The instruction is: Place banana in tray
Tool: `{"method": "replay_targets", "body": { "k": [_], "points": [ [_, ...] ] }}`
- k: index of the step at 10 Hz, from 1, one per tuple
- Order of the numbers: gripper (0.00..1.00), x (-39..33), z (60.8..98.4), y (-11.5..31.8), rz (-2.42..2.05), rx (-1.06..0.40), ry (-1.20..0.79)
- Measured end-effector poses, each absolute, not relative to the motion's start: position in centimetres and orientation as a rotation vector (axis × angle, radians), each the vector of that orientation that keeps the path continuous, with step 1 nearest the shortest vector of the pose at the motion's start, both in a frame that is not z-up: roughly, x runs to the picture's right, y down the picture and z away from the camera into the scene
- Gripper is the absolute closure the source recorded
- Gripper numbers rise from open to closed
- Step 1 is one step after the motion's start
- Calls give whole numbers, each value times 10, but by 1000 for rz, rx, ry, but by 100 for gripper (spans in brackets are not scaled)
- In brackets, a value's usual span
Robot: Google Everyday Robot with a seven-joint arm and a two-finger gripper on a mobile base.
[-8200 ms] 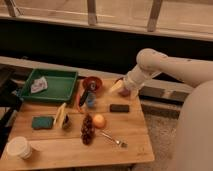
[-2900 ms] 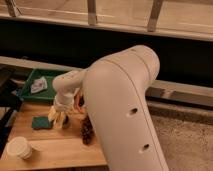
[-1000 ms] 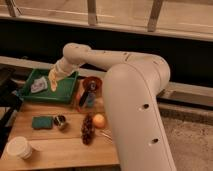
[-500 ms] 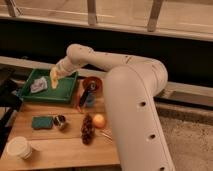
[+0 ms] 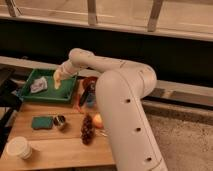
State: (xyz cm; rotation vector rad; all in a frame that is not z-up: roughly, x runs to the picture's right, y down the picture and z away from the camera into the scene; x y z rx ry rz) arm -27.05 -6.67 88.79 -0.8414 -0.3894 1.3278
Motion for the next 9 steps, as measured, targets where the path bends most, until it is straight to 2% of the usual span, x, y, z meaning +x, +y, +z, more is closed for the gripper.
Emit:
{"method": "replay_targets", "body": {
  "k": [2,3,9],
  "points": [
    [29,-269,905,-57,1367,-835,-417],
    [24,-267,909,-56,1376,-827,-430],
    [24,-269,909,-56,1374,-827,-435]
  ]
}}
